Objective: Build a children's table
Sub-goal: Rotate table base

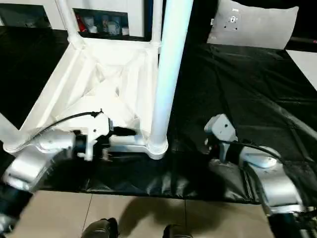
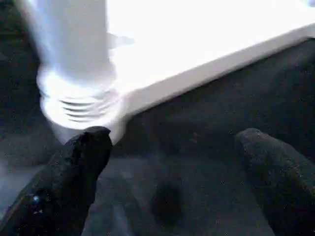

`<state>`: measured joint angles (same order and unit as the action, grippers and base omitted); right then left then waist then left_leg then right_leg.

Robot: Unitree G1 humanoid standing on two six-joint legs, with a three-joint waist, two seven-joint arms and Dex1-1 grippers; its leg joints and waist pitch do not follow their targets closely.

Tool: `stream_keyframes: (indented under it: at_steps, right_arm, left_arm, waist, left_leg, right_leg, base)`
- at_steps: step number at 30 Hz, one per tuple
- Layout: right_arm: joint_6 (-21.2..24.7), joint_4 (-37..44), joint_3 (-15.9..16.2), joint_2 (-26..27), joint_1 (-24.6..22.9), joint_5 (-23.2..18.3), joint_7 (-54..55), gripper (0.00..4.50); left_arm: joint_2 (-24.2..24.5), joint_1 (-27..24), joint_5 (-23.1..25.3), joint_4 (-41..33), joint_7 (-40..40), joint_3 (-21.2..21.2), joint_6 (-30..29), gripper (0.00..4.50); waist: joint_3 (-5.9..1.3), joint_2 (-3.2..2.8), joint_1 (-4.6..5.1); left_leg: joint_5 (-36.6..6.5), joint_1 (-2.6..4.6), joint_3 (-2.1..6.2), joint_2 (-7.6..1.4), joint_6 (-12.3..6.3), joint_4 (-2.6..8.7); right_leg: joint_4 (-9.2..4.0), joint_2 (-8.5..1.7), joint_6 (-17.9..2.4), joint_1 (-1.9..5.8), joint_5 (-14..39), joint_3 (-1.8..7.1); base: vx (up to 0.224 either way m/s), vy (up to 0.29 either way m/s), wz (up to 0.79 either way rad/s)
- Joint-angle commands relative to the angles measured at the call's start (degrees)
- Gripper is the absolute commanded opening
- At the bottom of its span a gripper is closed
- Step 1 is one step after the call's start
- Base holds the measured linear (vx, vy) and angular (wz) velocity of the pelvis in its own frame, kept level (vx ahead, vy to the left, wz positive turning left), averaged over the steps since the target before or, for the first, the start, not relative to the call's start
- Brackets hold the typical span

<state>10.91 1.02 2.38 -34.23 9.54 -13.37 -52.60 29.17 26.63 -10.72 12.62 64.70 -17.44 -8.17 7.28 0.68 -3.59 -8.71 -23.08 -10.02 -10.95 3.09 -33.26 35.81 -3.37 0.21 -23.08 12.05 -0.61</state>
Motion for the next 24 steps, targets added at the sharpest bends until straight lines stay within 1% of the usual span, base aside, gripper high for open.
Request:
stream_keyframes:
  at_steps: [1,3,4,5,6,7,8,9,10,11,12,13,14,15,16,17,19,21,22,23,24]
  right_arm:
    - [0.88,2.34,0.44,-1.15,-0.73,-2.06,-3.53,4.50]
    - [0.97,2.87,0.53,-1.60,-1.23,-2.46,-4.48,4.50]
    - [1.03,4.65,0.27,-2.45,-2.79,-3.16,-5.52,4.50]
    - [1.10,4.93,0.21,-2.56,-2.98,-3.30,-5.55,4.50]
    - [1.51,5.73,0.04,-2.75,-3.36,-3.84,-5.64,4.50]
    - [2.06,6.41,-0.10,-2.92,-3.57,-4.35,-5.75,4.50]
    - [2.65,7.00,-0.23,-2.99,-3.65,-4.78,-5.73,4.50]
    - [3.33,7.65,-0.29,-3.08,-3.87,-5.33,-5.88,4.50]
    - [4.04,8.28,-0.23,-3.22,-4.15,-5.97,-6.29,4.50]
    - [4.21,8.57,-0.13,-3.33,-4.37,-6.19,-6.59,4.50]
    - [4.69,9.18,0.11,-3.52,-4.67,-6.79,-7.28,4.50]
    - [4.90,9.43,0.17,-3.57,-4.78,-7.01,-7.63,4.50]
    - [5.15,9.71,0.24,-3.63,-4.89,-7.28,-8.04,4.50]
    - [5.44,10.33,0.71,-3.89,-5.23,-7.54,-8.72,4.50]
    - [5.50,10.51,0.81,-3.97,-5.34,-7.60,-8.85,4.50]
    - [5.56,10.72,1.04,-3.99,-5.50,-7.68,-8.98,4.50]
    - [5.89,10.74,1.27,-3.91,-5.25,-7.69,-8.84,4.50]
    - [6.25,10.66,1.40,-3.83,-4.77,-7.75,-8.64,4.50]
    - [6.44,10.87,1.50,-3.80,-4.63,-8.05,-8.73,4.50]
    - [6.74,11.22,1.55,-3.81,-4.65,-8.34,-8.85,4.50]
    - [6.92,11.60,1.57,-3.82,-4.83,-8.52,-8.91,4.50]
  left_arm:
    - [0.28,1.38,1.77,2.34,1.86,-1.72,1.57,3.75]
    - [0.38,1.92,2.12,3.30,2.15,-2.12,1.13,3.70]
    - [0.17,2.83,2.83,5.26,2.44,-2.50,1.53,3.54]
    - [0.07,3.01,2.92,5.63,2.44,-2.50,1.72,3.54]
    - [-0.19,3.43,3.07,6.23,2.17,-2.42,1.75,3.42]
    - [-0.50,3.96,3.26,7.13,2.31,-2.29,2.04,3.35]
    - [-0.61,4.24,3.16,7.43,2.83,-2.26,1.85,3.32]
    - [-0.52,4.26,3.20,7.36,3.29,-2.37,1.43,3.29]
    - [-0.24,4.11,3.50,7.03,3.31,-2.60,0.86,3.21]
    - [-0.17,4.00,3.54,6.88,3.31,-2.65,0.79,3.09]
    - [-0.09,3.84,3.20,6.58,3.49,-2.56,0.13,3.09]
    - [-0.10,3.84,2.97,6.60,3.66,-2.50,-0.09,2.98]
    - [-0.12,3.87,2.71,6.66,3.86,-2.41,-0.35,2.92]
    - [0.18,3.95,3.27,6.81,3.69,-2.55,-0.13,2.85]
    - [0.24,3.97,3.45,6.90,3.66,-2.58,0.00,2.85]
    - [0.38,3.97,3.84,7.00,3.56,-2.63,0.40,2.64]
    - [0.51,4.17,4.10,7.21,3.86,-2.54,0.44,2.49]
    - [0.55,4.39,4.31,7.21,3.98,-2.46,0.57,2.46]
    - [0.45,4.36,4.23,7.07,4.00,-2.31,0.61,2.33]
    - [0.37,4.24,4.20,6.81,4.05,-2.23,0.80,2.20]
    - [0.36,4.00,4.14,6.47,4.09,-2.16,0.90,2.10]
  waist:
    - [-3.80,-0.31,-0.18]
    - [-4.04,-0.34,-0.10]
    - [-4.20,-0.54,-0.20]
    - [-4.26,-0.57,-0.20]
    - [-4.35,-0.80,-0.32]
    - [-4.26,-0.60,-0.24]
    - [-4.37,-0.62,-0.27]
    - [-4.20,-0.56,-0.27]
    - [-4.29,-0.58,-0.26]
    - [-4.24,-0.59,-0.22]
    - [-4.28,-0.49,-0.22]
    - [-4.27,-0.61,-0.32]
    - [-4.23,-0.57,-0.28]
    - [-4.39,-0.38,-0.30]
    - [-4.40,-0.48,-0.40]
    - [-4.45,-0.50,-0.39]
    - [-4.63,-0.44,-0.37]
    - [-4.64,-0.42,-0.40]
    - [-4.62,-0.54,-0.40]
    - [-4.64,-0.50,-0.38]
    - [-4.75,-0.34,-0.42]
  left_leg:
    - [-13.85,1.91,0.47,-1.94,-1.80,3.97]
    - [-11.62,1.71,0.44,-1.92,-2.61,3.81]
    - [-10.80,1.72,0.40,-1.93,-3.03,3.69]
    - [-10.56,1.69,0.41,-1.91,-3.16,3.62]
    - [-10.24,1.76,0.43,-1.93,-3.49,3.61]
    - [-10.34,1.69,0.36,-1.85,-3.68,3.59]
    - [-10.51,1.74,0.39,-1.88,-3.67,3.56]
    - [-11.06,1.71,0.40,-1.92,-3.60,3.69]
    - [-11.74,1.76,0.44,-2.03,-3.30,3.73]
    - [-11.98,1.75,0.44,-2.04,-3.14,3.77]
    - [-12.36,1.81,0.40,-2.07,-3.00,3.75]
    - [-12.59,1.88,0.42,-2.13,-2.98,3.76]
    - [-12.67,1.78,0.42,-2.10,-2.91,3.80]
    - [-12.43,1.77,0.41,-2.06,-2.94,3.74]
    - [-11.88,1.75,0.45,-2.12,-2.99,3.73]
    - [-11.54,1.75,0.45,-2.12,-3.04,3.72]
    - [-10.95,1.73,0.41,-2.06,-3.35,3.58]
    - [-10.92,1.70,0.41,-2.04,-3.36,3.56]
    - [-10.99,1.72,0.43,-2.07,-3.28,3.60]
    - [-11.01,1.72,0.42,-2.05,-3.26,3.57]
    - [-10.84,1.76,0.40,-2.06,-3.29,3.53]
  right_leg:
    - [-4.61,-3.61,-11.56,1.99,7.60,1.88]
    - [-4.18,-3.59,-13.25,2.23,3.27,1.73]
    - [-4.10,-3.57,-13.89,2.34,1.53,1.71]
    - [-3.99,-3.59,-14.17,2.45,0.85,1.70]
    - [-3.98,-3.65,-14.65,2.56,0.02,1.66]
    - [-4.06,-3.57,-15.11,2.54,-0.14,1.62]
    - [-4.00,-3.65,-15.30,2.60,0.16,1.60]
    - [-4.15,-3.76,-15.37,2.60,1.64,1.61]
    - [-4.22,-3.86,-15.31,2.60,3.30,1.62]
    - [-4.26,-3.83,-15.23,2.56,3.91,1.62]
    - [-4.30,-3.84,-15.19,2.56,4.79,1.67]
    - [-4.36,-3.90,-15.22,2.49,5.17,1.67]
    - [-4.41,-3.87,-15.20,2.46,5.57,1.66]
    - [-4.36,-3.83,-15.16,2.57,5.48,1.65]
    - [-4.29,-3.87,-15.05,2.54,5.01,1.66]
    - [-4.23,-3.85,-15.03,2.56,4.48,1.65]
    - [-4.13,-3.88,-15.26,2.60,3.43,1.64]
    - [-4.15,-3.90,-15.25,2.61,3.92,1.61]
    - [-4.16,-3.88,-15.24,2.54,4.19,1.59]
    - [-4.15,-3.84,-15.24,2.55,4.18,1.60]
    - [-4.11,-3.87,-15.25,2.62,4.01,1.61]
  base:
    - [0.000,0.000,0.00]
    - [0.000,0.000,0.00]
    - [0.000,0.000,0.00]
    - [0.000,0.000,0.00]
    - [0.000,0.000,0.00]
    - [0.000,0.000,0.00]
    - [0.000,0.000,0.00]
    - [0.000,0.000,0.00]
    - [0.000,0.000,0.00]
    - [0.000,0.000,0.00]
    - [0.000,0.000,0.00]
    - [0.000,0.000,0.00]
    - [0.000,0.000,0.00]
    - [0.000,0.000,0.00]
    - [0.000,0.000,0.00]
    - [0.000,0.000,0.00]
    - [0.000,0.000,0.00]
    - [0.000,0.000,0.00]
    - [0.000,0.000,0.00]
    - [0.000,0.000,0.00]
    - [0.000,0.000,0.00]
